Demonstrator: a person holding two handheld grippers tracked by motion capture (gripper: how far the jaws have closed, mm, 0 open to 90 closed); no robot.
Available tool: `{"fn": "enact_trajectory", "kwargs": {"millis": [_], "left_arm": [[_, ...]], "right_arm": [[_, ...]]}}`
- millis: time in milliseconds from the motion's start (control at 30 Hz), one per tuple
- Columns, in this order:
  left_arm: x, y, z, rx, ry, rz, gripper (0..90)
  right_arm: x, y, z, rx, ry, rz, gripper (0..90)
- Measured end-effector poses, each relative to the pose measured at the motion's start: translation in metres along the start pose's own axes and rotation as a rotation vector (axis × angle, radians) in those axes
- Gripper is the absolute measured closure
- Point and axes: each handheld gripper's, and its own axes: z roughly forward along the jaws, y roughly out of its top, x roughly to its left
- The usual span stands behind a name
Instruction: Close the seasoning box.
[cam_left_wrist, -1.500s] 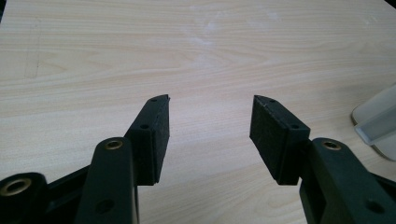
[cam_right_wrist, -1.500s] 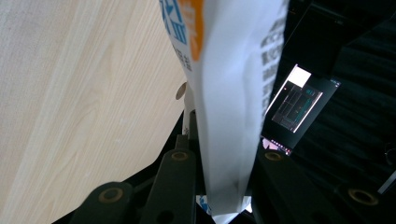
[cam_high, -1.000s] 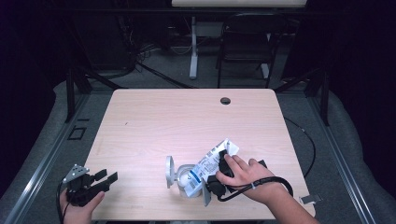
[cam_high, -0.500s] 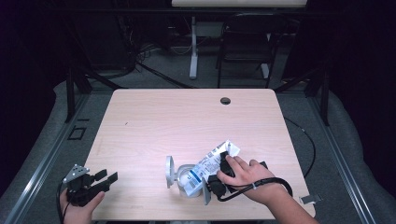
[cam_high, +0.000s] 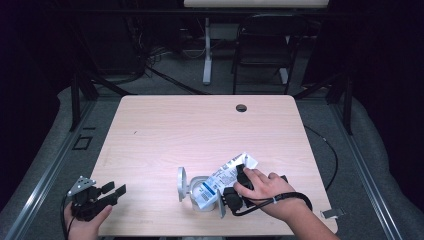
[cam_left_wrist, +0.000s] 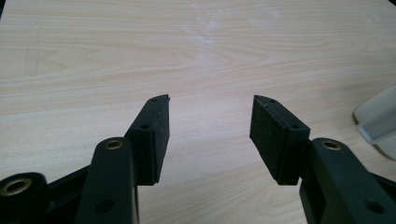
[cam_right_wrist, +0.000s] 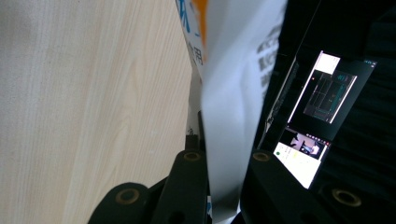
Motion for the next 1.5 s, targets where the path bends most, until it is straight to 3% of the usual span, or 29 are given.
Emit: {"fn": "enact_trajectory", "kwargs": {"millis": [433, 533, 800, 1000, 1067, 1267, 1500], "left_arm": [[-0.0004, 0.0, 0.0004, 0.0, 0.0, -0.001, 47.9], [-0.0004, 0.0001, 0.0004, -0.001, 0.0, 0.0, 47.9], [-0.0005, 0.0001, 0.0006, 0.0, -0.001, -0.001, 47.9], [-0.0003, -0.0001, 0.0006, 0.001, 0.001, -0.001, 47.9], [-0.0001, -0.0001, 0.0008, 0.001, 0.001, -0.001, 47.9], [0.0001, -0.0002, 0.0006, 0.001, 0.001, -0.001, 47.9], [0.0015, -0.0002, -0.0003, 0.012, -0.003, -0.004, 47.9]], "right_arm": [[0.0051, -0.0012, 0.0001, -0.02, 0.02, 0.069, 90.0], [0.0044, -0.0003, -0.0005, -0.014, 0.023, 0.066, 90.0], [0.005, 0.0014, 0.0005, -0.038, 0.04, 0.115, 90.0], [0.0015, 0.0008, -0.002, -0.026, 0.049, 0.145, 90.0], [0.0033, -0.0002, -0.0004, -0.049, 0.056, 0.171, 90.0], [0.004, -0.0005, -0.0009, -0.045, 0.063, 0.18, 90.0], [0.0025, -0.0007, -0.0012, -0.071, 0.067, 0.225, 90.0]]}}
